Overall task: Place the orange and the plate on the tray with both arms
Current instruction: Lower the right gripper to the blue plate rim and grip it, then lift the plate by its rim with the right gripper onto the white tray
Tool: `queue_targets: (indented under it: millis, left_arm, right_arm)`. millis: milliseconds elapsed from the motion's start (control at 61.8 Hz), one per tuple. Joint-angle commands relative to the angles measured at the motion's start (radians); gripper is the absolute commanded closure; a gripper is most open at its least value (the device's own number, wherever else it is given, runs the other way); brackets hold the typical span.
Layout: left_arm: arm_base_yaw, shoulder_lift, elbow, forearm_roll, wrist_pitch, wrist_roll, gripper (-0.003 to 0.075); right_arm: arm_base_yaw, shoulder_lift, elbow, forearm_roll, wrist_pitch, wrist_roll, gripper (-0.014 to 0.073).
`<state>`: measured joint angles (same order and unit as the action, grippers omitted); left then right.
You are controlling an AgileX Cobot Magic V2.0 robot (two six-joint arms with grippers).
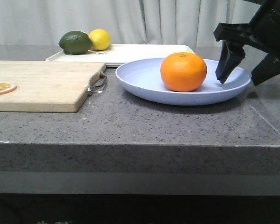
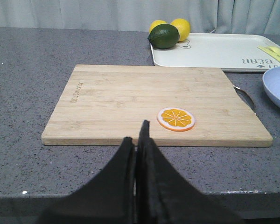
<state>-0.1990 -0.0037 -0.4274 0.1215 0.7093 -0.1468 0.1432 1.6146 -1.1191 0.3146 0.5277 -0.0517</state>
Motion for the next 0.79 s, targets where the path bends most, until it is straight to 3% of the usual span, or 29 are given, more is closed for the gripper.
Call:
queue_targets:
  millis: [0, 178, 291, 470, 777]
  left_arm:
    - [0.001, -0.017, -0.025, -0.001, -0.088, -0.008, 0.0738]
    - [0.001, -0.017, -0.025, -0.001, -0.089, -0.008, 0.0738]
    - [0.001, -0.017, -0.025, -0.001, -0.089, -0.008, 0.0738]
    - [0.001, -0.017, -0.025, -0.001, -0.089, -0.008, 0.0738]
    - [0.001, -0.017, -0.025, -0.001, -0.091, -0.008, 0.0738]
  right_arm:
    - [-0.003, -0.039, -0.035, 0.012, -0.045, -0.009, 0.0257]
    - [-0.003, -0.039, -0.035, 0.012, -0.046, -0.009, 0.0524]
    - [-0.003, -0.039, -0.036, 0.012, -0.044, -0.009, 0.0608]
    - [-0.003, -0.038, -0.085, 0.03, 0.053, -0.009, 0.0655]
    - [-0.003, 0.007, -0.304, 0.122, 0.171, 0.017, 0.0654]
